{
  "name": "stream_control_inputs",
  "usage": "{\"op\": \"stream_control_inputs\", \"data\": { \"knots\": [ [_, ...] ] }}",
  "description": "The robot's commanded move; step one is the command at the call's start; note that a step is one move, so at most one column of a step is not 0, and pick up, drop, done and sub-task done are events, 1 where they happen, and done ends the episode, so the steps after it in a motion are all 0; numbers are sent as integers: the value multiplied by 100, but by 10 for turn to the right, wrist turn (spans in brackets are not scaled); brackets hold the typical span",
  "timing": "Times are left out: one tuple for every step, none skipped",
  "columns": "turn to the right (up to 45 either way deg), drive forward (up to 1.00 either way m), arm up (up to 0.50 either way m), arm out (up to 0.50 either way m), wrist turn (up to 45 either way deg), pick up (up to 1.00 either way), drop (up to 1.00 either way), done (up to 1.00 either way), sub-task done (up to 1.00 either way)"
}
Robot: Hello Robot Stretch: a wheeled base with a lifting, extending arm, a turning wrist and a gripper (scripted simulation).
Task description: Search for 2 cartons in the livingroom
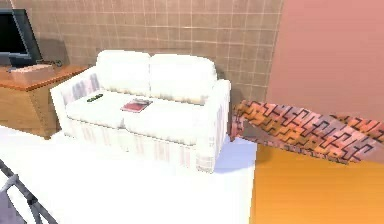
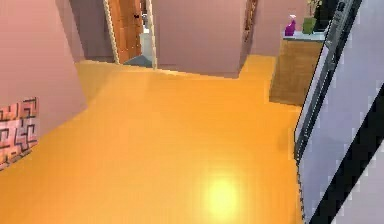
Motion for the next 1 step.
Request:
{"op": "stream_control_inputs", "data": {
  "knots": [
    [0, 85, 0, 0, 0, 0, 0, 0, 0]
  ]
}}
